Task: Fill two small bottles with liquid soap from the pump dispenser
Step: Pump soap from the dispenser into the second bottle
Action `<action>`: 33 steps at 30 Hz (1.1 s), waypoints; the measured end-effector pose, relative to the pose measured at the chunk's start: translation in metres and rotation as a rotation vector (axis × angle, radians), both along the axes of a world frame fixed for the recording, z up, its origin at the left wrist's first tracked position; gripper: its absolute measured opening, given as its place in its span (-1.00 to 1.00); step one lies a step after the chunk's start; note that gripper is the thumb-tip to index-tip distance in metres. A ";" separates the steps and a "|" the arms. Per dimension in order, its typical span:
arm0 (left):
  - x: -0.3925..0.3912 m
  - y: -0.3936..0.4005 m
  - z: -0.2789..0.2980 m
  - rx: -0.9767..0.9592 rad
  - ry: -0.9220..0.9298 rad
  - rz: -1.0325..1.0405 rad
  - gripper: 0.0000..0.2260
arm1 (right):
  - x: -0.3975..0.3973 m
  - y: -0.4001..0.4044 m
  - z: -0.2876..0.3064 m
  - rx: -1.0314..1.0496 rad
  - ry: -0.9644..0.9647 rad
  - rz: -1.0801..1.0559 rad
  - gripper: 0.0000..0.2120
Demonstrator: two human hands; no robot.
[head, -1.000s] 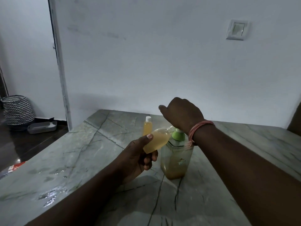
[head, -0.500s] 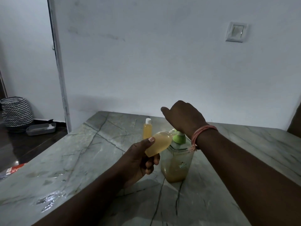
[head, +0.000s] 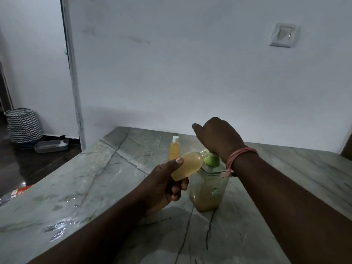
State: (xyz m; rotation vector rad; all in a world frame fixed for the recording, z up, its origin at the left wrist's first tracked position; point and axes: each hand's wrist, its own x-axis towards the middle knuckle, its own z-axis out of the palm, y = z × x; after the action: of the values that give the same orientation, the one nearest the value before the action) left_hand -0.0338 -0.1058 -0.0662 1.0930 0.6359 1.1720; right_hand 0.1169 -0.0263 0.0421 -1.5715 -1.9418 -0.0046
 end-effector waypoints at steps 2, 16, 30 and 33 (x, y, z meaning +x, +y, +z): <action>0.000 0.000 0.000 0.001 -0.005 -0.005 -0.49 | 0.000 -0.002 0.001 0.009 -0.026 -0.006 -0.57; 0.001 0.001 0.000 -0.014 -0.004 -0.005 -0.46 | 0.001 -0.005 0.003 -0.031 -0.055 -0.003 -0.58; -0.001 0.001 0.000 -0.026 -0.029 -0.073 -0.50 | -0.001 -0.007 0.003 0.008 -0.086 -0.029 -0.60; -0.002 0.002 -0.001 -0.026 -0.024 -0.085 -0.49 | 0.000 -0.007 0.005 -0.032 -0.107 -0.042 -0.60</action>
State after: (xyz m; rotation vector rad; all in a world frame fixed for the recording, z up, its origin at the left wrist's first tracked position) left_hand -0.0356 -0.1039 -0.0672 1.0724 0.5787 1.0992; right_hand 0.1167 -0.0336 0.0473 -1.6633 -1.9990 -0.0764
